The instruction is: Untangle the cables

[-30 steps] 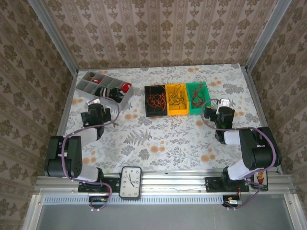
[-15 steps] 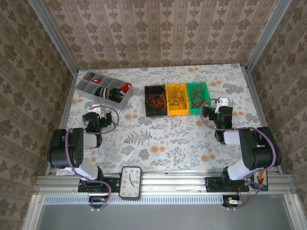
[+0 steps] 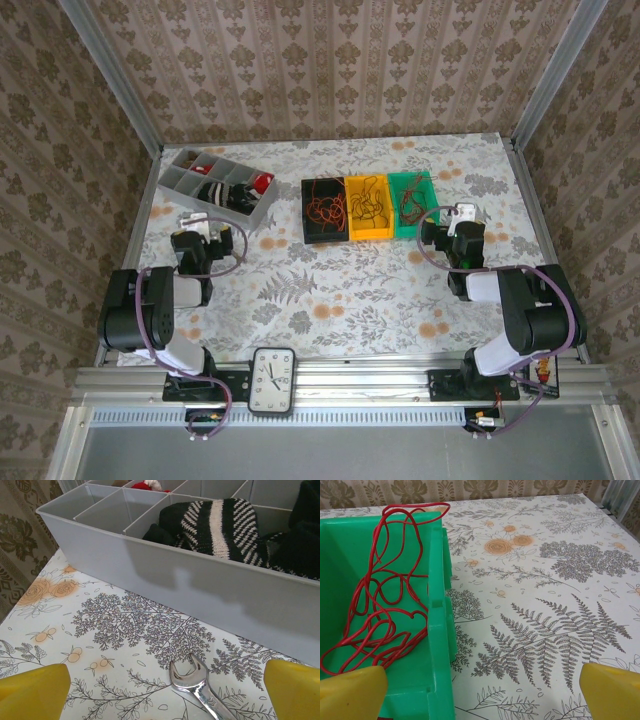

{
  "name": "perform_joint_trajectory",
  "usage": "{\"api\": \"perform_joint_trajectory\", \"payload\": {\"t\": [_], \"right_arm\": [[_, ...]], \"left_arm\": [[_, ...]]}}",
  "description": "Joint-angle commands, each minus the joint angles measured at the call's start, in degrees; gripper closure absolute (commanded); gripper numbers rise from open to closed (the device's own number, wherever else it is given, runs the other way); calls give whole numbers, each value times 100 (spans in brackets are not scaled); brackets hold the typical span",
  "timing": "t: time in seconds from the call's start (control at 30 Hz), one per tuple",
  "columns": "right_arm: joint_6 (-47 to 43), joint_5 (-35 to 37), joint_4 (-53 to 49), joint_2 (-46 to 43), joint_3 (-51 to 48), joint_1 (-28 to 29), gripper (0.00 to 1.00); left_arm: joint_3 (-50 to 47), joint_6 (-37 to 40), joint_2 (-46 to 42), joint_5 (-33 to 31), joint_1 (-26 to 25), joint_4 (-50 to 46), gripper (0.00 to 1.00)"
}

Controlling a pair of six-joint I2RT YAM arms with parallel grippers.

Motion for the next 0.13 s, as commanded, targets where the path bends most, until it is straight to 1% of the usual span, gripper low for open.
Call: {"api": "perform_joint_trajectory", "payload": {"t": [0.0, 0.1], "right_arm": [[-16, -161, 30, 53, 110, -31, 0], [-65, -167, 185, -9, -10, 0, 0]], "left_arm": [[128, -1, -32, 84, -7, 110, 0], [121, -1, -37, 84, -3, 119, 0]]}}
